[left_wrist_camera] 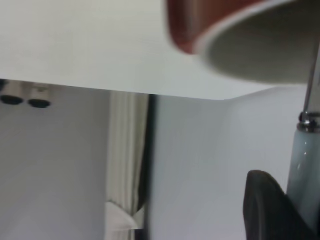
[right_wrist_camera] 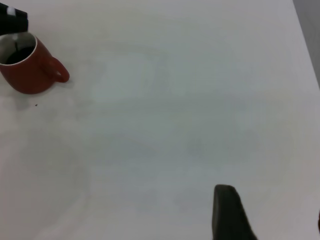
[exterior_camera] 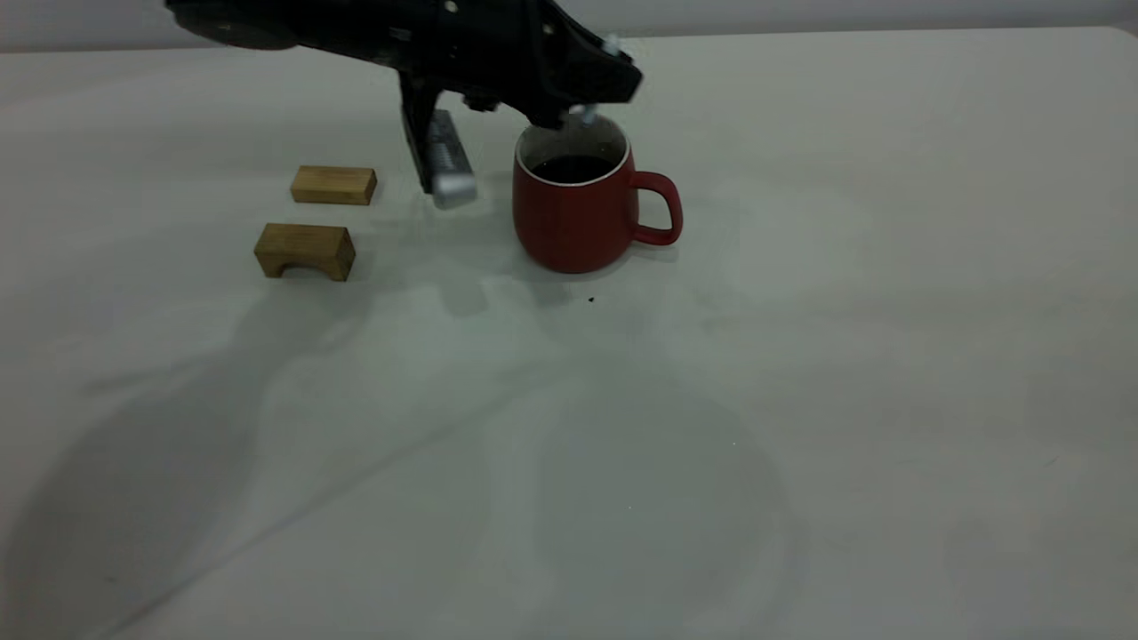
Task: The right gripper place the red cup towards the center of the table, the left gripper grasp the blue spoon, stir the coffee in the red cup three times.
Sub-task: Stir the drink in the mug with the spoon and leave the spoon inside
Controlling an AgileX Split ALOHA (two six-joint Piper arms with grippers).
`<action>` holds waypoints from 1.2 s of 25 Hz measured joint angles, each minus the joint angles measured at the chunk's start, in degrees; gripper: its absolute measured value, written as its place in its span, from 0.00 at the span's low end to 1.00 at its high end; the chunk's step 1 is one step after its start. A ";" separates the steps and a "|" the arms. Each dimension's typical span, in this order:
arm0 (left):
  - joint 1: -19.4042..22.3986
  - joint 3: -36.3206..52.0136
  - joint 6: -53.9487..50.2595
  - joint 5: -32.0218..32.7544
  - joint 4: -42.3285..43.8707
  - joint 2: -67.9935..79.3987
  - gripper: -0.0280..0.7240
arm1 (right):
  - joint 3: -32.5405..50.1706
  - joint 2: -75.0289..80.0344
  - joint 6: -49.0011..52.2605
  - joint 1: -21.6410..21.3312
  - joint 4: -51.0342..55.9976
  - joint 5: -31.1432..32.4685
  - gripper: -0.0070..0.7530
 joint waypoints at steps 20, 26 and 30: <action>2.24 -3.78 -6.73 5.63 7.22 2.28 0.23 | 0.00 0.00 0.00 0.00 0.00 0.00 0.61; 0.66 -8.00 1.34 2.07 1.12 3.71 0.23 | 0.00 0.00 0.00 0.00 0.00 0.00 0.61; -1.19 -8.86 1.24 3.81 0.98 4.78 0.22 | 0.00 0.00 0.00 0.00 0.00 0.00 0.61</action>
